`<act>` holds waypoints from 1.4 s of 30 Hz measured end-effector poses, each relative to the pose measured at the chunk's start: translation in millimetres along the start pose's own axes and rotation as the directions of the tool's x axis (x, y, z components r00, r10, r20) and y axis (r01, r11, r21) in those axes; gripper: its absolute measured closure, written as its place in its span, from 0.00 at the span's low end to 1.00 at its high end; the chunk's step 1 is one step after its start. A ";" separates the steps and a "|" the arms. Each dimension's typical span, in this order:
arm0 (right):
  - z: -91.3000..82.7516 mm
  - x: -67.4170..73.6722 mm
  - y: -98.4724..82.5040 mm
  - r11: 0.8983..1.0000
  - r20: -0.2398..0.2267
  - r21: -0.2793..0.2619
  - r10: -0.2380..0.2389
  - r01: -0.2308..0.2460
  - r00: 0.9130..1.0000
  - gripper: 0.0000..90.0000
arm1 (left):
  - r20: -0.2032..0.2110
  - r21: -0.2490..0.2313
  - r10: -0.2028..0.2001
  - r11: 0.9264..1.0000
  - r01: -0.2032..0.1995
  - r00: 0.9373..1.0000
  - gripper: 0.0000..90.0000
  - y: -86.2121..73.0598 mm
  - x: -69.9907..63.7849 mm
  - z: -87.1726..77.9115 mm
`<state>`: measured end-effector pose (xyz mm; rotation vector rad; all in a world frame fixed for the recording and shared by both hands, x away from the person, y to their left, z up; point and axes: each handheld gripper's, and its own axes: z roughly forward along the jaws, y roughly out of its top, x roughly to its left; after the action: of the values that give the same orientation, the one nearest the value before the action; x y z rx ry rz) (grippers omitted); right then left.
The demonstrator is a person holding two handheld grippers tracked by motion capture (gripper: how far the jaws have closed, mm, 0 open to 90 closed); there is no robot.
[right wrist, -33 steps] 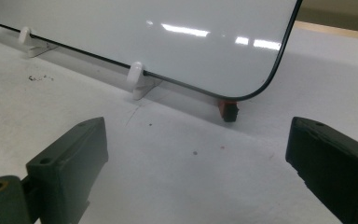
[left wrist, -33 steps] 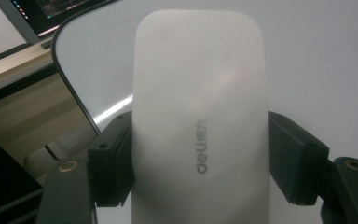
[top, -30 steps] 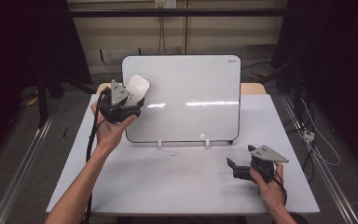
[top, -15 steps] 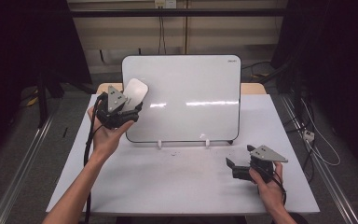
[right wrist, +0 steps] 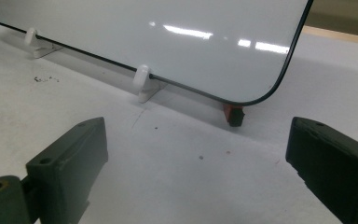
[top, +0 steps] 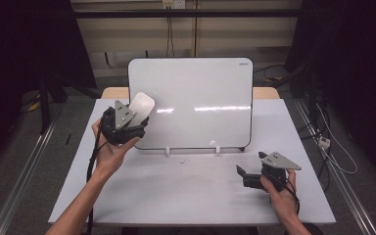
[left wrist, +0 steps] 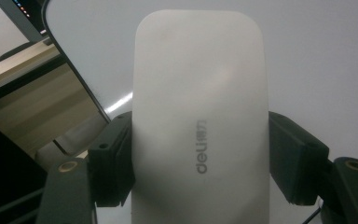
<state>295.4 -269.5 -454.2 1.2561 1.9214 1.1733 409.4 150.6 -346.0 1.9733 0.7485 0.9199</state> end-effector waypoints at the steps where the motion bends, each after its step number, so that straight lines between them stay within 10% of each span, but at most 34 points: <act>1: -0.2 0.1 0.0 1.000 0.001 0.000 0.001 -0.001 1.000 0.06 | 0.001 0.004 0.000 1.000 0.000 1.000 0.35 -0.9 -1.5 0.9; 15: -0.6 0.2 0.0 1.000 -0.002 -0.003 -0.003 0.003 1.000 0.06 | 0.038 0.048 0.046 0.998 -0.048 0.998 0.35 -12.5 -27.1 17.4; 42: 0.8 0.5 0.0 1.000 -0.004 0.001 -0.006 0.006 1.000 0.06 | 0.014 0.136 0.157 0.978 -0.157 0.988 0.35 -40.5 -36.5 45.5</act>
<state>295.8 -268.8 -454.6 1.2482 1.9282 1.1730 419.3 123.5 -410.9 2.1793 0.6769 0.9799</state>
